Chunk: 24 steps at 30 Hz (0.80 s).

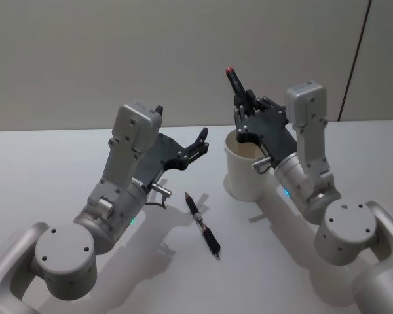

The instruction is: Place the pen into the pen holder.

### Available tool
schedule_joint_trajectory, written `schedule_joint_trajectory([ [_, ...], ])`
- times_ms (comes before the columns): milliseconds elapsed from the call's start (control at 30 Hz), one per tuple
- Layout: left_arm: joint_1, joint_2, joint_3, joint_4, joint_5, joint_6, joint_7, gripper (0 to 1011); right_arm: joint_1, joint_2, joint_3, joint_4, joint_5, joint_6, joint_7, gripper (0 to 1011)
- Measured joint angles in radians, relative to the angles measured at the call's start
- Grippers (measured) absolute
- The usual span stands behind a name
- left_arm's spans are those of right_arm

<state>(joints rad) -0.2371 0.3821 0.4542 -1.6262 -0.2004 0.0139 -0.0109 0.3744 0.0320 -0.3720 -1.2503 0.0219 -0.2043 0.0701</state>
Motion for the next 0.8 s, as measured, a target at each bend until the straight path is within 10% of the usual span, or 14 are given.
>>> schedule_joint_trajectory([
  [800, 0.000, 0.000, 0.000, 0.000, 0.000, 0.000, 0.000, 1001, 0.000, 0.000, 0.000, 0.000, 0.000, 0.000, 0.000, 906],
])
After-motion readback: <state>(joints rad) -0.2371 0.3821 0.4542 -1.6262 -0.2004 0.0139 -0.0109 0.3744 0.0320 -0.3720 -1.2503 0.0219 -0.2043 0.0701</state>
